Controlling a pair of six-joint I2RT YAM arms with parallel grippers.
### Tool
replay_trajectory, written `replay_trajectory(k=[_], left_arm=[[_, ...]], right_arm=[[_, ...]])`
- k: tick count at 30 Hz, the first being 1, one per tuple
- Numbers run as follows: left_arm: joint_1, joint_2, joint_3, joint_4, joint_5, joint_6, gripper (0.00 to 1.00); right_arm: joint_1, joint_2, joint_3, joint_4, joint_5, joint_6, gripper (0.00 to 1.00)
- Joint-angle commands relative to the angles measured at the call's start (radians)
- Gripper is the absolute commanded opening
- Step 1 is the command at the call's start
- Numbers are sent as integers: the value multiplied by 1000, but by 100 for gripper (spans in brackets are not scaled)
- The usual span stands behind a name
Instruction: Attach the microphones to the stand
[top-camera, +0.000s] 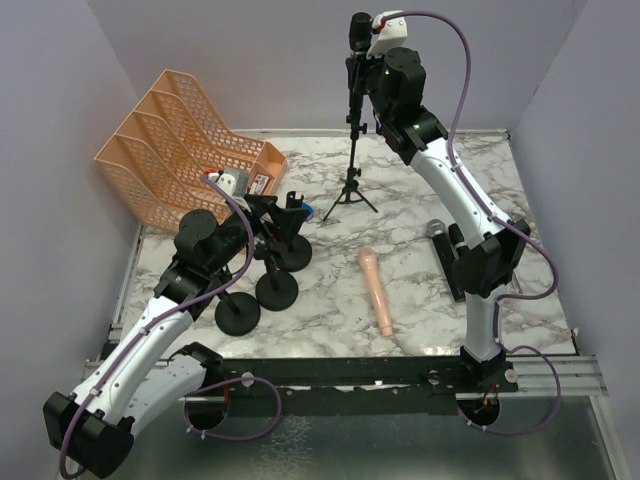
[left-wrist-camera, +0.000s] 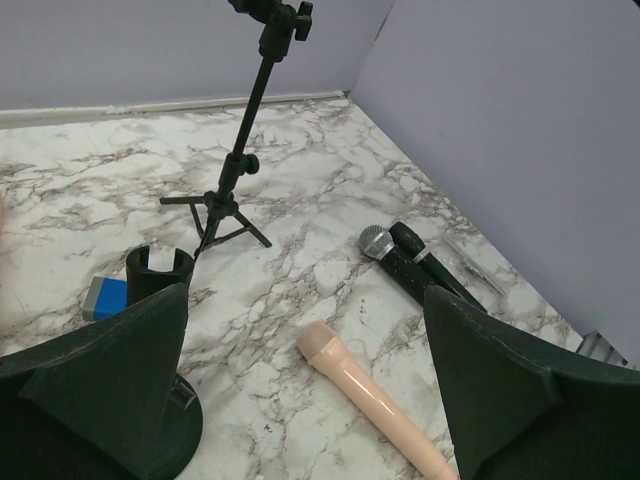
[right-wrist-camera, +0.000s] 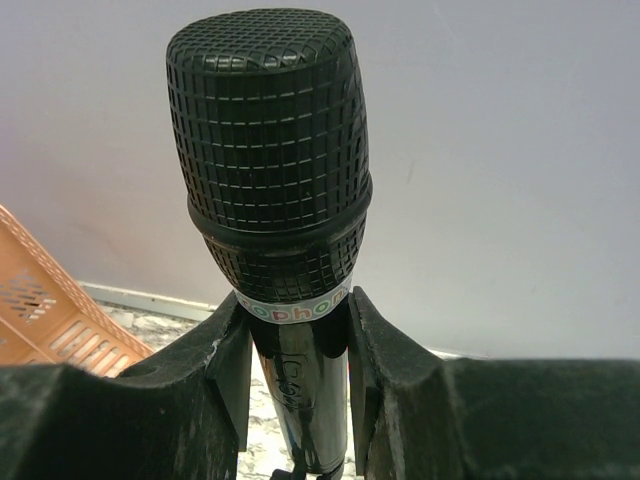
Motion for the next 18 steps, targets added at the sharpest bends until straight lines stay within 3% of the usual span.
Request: replay_trajectory(k=[1,7,13,18], left_arm=[[3,-2,-6,21,28,-10,99],[3,-1,-9,19,25,-9,99],[3,0,-12,20,25,-8,99],[3,-2,-16,14,24,-6,99]], right_arm=[[2,46,57,-126,-12,24,0],[2,80,49,-183,-15,49,0],[2,34,-109,-131,-36,69,0],[2,56,-121,-177,-39,68,1]])
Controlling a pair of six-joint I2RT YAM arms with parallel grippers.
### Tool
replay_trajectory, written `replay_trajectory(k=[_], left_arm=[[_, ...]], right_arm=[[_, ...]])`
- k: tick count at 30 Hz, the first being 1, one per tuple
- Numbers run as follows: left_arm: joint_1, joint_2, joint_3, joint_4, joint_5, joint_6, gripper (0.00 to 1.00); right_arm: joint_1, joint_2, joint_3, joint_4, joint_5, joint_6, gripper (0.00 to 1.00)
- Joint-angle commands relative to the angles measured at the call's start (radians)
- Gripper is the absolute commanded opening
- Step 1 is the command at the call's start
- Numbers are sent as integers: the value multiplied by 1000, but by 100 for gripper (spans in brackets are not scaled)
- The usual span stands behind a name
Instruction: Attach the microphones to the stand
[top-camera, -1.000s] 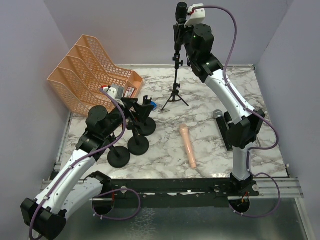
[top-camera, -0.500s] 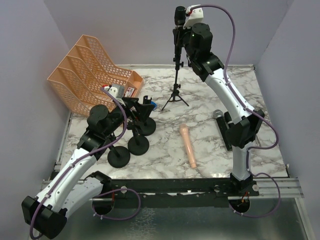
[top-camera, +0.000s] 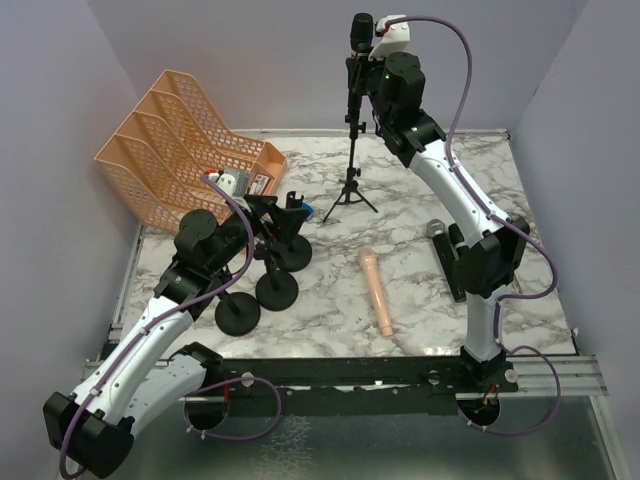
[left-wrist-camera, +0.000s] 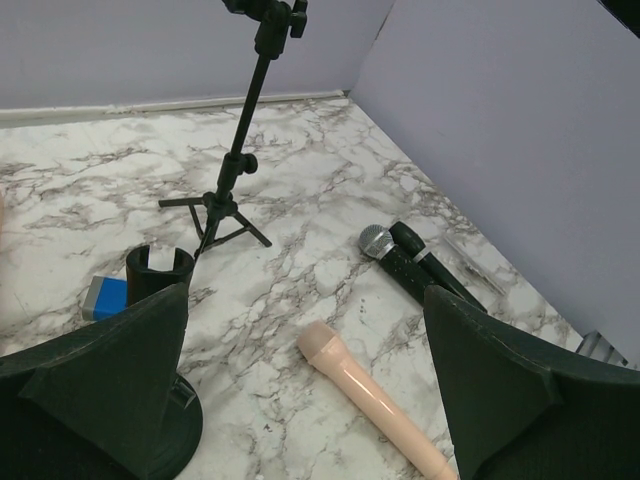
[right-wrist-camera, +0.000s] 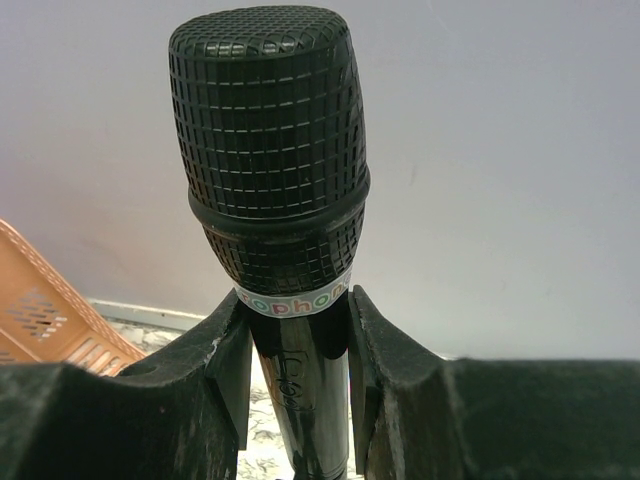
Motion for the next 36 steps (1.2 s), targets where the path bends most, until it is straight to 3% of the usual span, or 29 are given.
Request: replay_trajectory(k=[1,7,21,32,36], left_arm=[[3,-3,-15,13,24,-6,99],[3,-10,-20,12,19,-6,99],[3,-18,-22,-1,13,-6,99],[3,-15,-26,-1,14,-6,99],[3,-15,-26,-1,14,-5,99]], right_arm=[[11,59,-63,-246,-39,23,0],[10,107,0,-387,-41,35,1],[6,200,61,-523,-64,63,0],[5,193,-45,-500,-59,52,1],[7,162,-43,-476,-106,65,7]])
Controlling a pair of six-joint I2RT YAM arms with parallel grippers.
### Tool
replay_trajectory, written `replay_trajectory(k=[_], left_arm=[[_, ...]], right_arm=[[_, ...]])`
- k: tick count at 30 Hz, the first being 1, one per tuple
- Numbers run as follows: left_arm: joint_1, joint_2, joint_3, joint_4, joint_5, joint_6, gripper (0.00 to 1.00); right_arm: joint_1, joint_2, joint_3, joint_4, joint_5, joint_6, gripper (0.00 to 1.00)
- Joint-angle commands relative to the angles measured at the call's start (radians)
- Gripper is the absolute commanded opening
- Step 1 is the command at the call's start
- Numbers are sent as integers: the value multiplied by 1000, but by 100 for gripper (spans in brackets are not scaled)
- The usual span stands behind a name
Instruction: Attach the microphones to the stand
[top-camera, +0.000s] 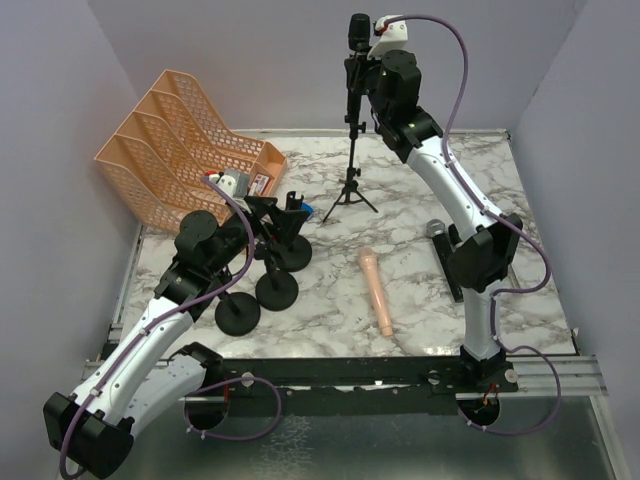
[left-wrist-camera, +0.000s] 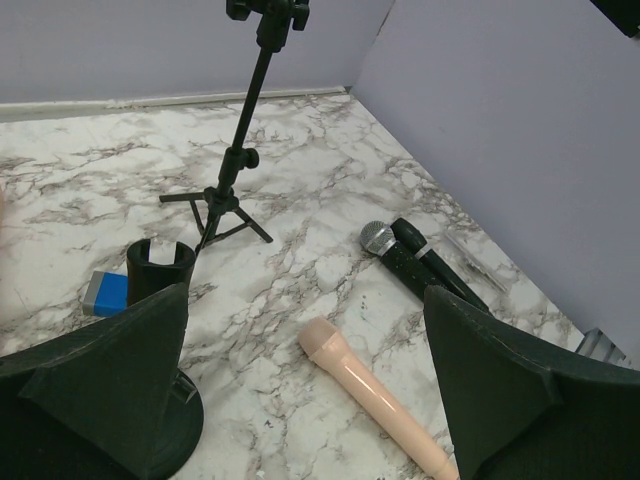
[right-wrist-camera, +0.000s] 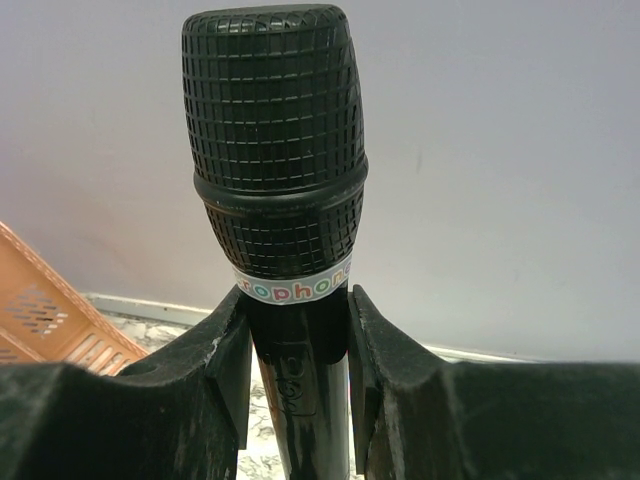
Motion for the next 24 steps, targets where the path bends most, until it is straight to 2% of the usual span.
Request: replay_trajectory(k=[1,3,4,6,10,16,19,24], left_arm=[[3,-9,-15,2,13,-4,99],[3,-7,-14,3,13,-4,99],[3,-5,-14,3,12,-3,99],[3,-4,-12,3,12,-4,99],[3,-6,-11,1,9,-1,99],[3,2,4,-8,4,13,99],[3,0,8,-13,0,17,99],[3,3,-12,24,1,-17,99]], right_arm=[[21,81,-92,-411,-106,34,11],[21,47,-81,-368,-139,42,20],[21,20,-78,-341,-146,50,30],[21,-16,-71,-283,-155,68,38],[20,-64,-28,-209,-153,85,42],[19,-116,-11,-161,-178,80,64],[20,-163,-57,-148,-181,79,69],[20,-323,-254,-57,-209,43,68]])
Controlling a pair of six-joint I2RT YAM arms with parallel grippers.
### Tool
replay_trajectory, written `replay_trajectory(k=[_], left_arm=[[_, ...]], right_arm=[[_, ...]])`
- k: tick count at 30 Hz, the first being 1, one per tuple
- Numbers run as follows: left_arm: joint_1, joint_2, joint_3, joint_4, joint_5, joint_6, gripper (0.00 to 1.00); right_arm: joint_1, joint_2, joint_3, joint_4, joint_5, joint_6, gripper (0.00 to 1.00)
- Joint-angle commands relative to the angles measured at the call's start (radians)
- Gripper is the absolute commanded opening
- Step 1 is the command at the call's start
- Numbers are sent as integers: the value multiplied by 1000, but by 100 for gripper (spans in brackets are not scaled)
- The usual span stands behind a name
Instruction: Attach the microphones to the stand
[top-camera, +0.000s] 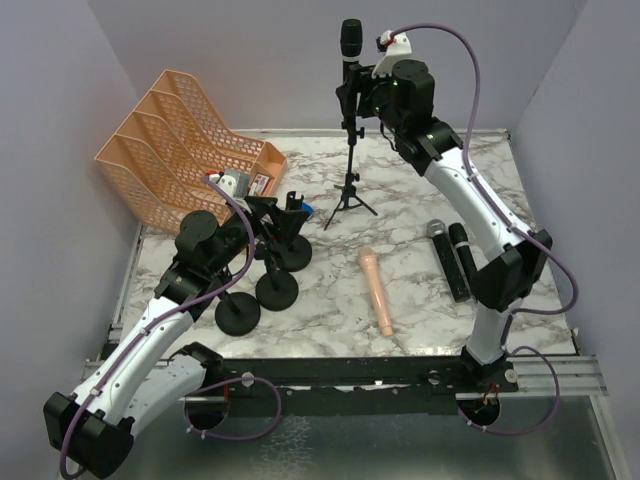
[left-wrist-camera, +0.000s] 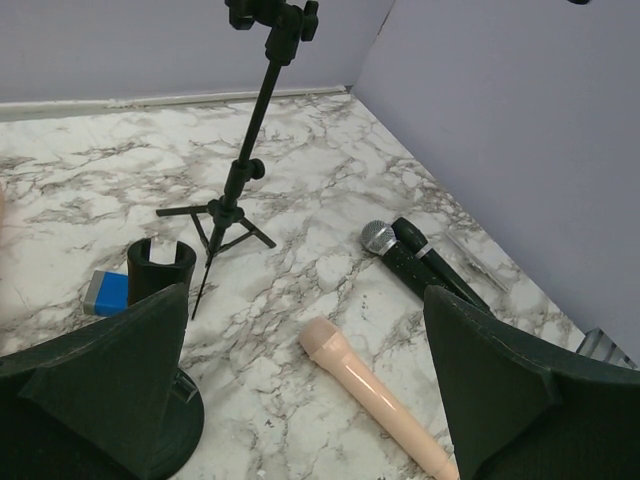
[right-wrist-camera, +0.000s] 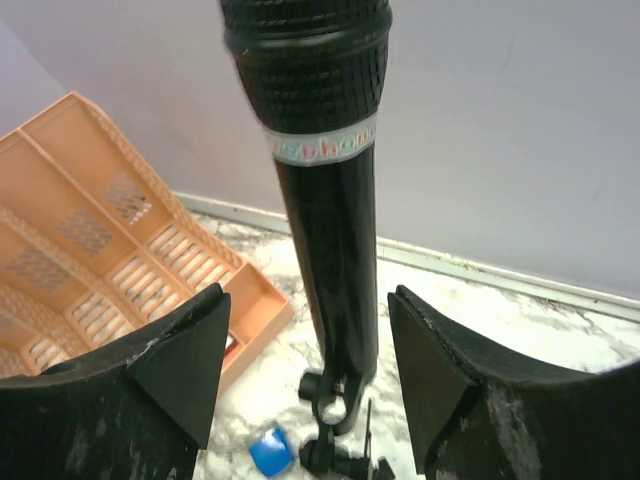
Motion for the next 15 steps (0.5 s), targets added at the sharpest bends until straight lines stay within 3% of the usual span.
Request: replay_trajectory(k=[1,7,12,15], left_arm=[[3,4,-19,47,6,-34,99],[3,33,-13,90,17,-56,99],[2,40,-29,122,10,-95,99],[1,43,-40,153,13,-120,99]], right_arm=[[7,-187,-142,70,-58,-43,68],[8,-409,-450,82,-82,-39,66],[7,-616,-838,270,-94,-25,65],[7,-650,-996,329,-73,24,65]])
